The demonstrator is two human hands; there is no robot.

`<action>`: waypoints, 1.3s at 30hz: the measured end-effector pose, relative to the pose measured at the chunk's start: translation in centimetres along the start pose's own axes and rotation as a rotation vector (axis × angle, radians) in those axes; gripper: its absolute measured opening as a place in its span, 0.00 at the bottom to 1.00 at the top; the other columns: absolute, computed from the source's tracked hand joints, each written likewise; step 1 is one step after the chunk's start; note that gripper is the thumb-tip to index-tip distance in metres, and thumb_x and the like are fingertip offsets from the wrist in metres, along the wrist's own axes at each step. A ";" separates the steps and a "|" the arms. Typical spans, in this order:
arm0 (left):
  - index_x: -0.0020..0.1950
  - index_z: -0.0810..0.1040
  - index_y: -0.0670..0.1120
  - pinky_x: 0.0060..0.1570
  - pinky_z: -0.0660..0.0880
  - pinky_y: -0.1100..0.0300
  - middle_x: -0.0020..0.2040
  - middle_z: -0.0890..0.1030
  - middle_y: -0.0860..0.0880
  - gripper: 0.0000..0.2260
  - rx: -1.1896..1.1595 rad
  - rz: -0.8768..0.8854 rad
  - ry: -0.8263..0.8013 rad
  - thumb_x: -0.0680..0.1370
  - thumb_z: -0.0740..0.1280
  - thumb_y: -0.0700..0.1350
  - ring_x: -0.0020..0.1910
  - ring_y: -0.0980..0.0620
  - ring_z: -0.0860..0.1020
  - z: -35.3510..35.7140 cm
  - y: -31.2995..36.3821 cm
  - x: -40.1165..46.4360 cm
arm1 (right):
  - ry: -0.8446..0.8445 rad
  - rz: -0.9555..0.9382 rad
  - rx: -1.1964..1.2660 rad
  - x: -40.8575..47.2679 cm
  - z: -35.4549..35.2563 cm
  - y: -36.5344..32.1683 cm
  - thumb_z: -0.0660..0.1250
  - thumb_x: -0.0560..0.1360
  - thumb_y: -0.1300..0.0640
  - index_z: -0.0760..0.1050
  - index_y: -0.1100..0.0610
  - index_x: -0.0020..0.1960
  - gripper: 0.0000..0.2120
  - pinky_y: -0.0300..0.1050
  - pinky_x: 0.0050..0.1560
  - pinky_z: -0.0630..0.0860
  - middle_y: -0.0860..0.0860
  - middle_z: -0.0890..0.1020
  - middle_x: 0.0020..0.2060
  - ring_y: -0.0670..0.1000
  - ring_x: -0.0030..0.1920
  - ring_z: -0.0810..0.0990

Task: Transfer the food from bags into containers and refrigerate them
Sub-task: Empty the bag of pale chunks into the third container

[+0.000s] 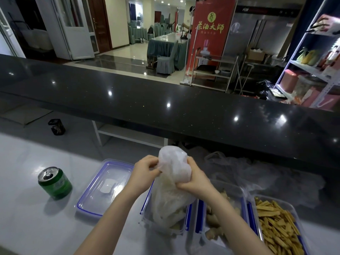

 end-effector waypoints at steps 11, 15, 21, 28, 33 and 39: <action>0.58 0.77 0.54 0.53 0.78 0.60 0.53 0.81 0.56 0.17 -0.173 0.064 -0.012 0.72 0.75 0.44 0.54 0.58 0.79 0.3 2.2 -0.1 | 0.249 -0.009 0.158 1.0 -1.2 0.0 0.70 0.74 0.62 0.75 0.57 0.59 0.15 0.47 0.56 0.77 0.46 0.80 0.46 0.52 0.53 0.80; 0.69 0.64 0.62 0.56 0.70 0.64 0.66 0.71 0.60 0.36 -0.122 -0.086 -0.220 0.67 0.77 0.47 0.64 0.60 0.70 0.9 -0.5 -0.7 | 0.354 -0.033 0.363 0.7 -2.8 -1.0 0.70 0.74 0.55 0.75 0.46 0.50 0.08 0.39 0.45 0.76 0.45 0.81 0.46 0.45 0.49 0.81; 0.70 0.64 0.60 0.47 0.78 0.64 0.60 0.76 0.56 0.32 -0.089 -0.134 -0.229 0.71 0.74 0.43 0.53 0.59 0.77 2.7 -1.9 -1.5 | 0.346 -0.125 0.343 0.4 -3.5 -2.2 0.69 0.75 0.56 0.73 0.43 0.50 0.10 0.40 0.46 0.77 0.47 0.81 0.48 0.45 0.50 0.80; 0.58 0.76 0.54 0.55 0.78 0.54 0.54 0.80 0.54 0.14 -0.150 -0.126 -0.016 0.74 0.72 0.44 0.54 0.53 0.78 1.7 -0.9 -0.2 | 0.409 -0.152 0.308 0.0 -5.1 -2.4 0.69 0.75 0.55 0.72 0.42 0.48 0.09 0.45 0.46 0.80 0.46 0.81 0.47 0.45 0.48 0.80; 0.54 0.76 0.52 0.48 0.75 0.63 0.54 0.74 0.54 0.11 -0.177 -0.123 0.027 0.74 0.73 0.48 0.52 0.56 0.75 1.3 -0.1 0.0 | 0.447 -0.147 0.307 -0.2 -6.3 -2.5 0.71 0.73 0.51 0.73 0.44 0.51 0.09 0.48 0.46 0.82 0.47 0.81 0.47 0.47 0.48 0.81; 0.53 0.71 0.52 0.51 0.81 0.50 0.52 0.78 0.49 0.07 -0.395 -0.167 -0.052 0.78 0.68 0.47 0.52 0.49 0.79 2.1 1.2 -0.6 | 0.431 -0.137 0.332 -0.3 -6.2 -2.5 0.70 0.74 0.51 0.72 0.44 0.55 0.12 0.43 0.46 0.80 0.45 0.80 0.49 0.45 0.50 0.80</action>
Point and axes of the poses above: each hand's wrist, its own x-axis towards the middle knuckle, its own z-axis out of the palm, y = z × x, the point moved 5 cm from there along x, towards the middle knuckle
